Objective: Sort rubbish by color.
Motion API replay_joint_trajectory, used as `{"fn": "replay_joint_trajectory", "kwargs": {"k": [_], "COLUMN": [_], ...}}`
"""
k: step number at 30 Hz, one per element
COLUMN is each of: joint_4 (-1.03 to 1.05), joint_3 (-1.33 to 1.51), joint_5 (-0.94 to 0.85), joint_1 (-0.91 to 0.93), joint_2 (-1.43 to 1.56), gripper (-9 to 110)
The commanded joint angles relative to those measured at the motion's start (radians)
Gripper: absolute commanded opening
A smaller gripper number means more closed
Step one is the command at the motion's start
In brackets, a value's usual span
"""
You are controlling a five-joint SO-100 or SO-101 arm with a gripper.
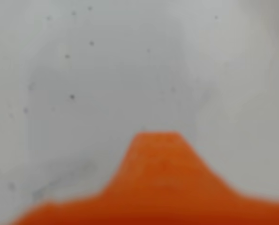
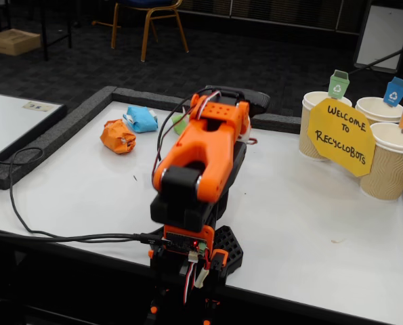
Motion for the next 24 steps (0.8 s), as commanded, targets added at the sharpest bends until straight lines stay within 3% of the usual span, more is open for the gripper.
{"fn": "replay_joint_trajectory", "kwargs": {"k": [1, 14, 24], "joint_4": [-0.060, 0.044, 0.120], "joint_3": [-0.259, -0.868, -0.986], "joint_5": [-0.021, -0.023, -0.026], "joint_1": [0.020, 0.032, -0.216], "joint_2": [-0.117, -0.512, -0.546], "gripper": [4, 7, 8]}}
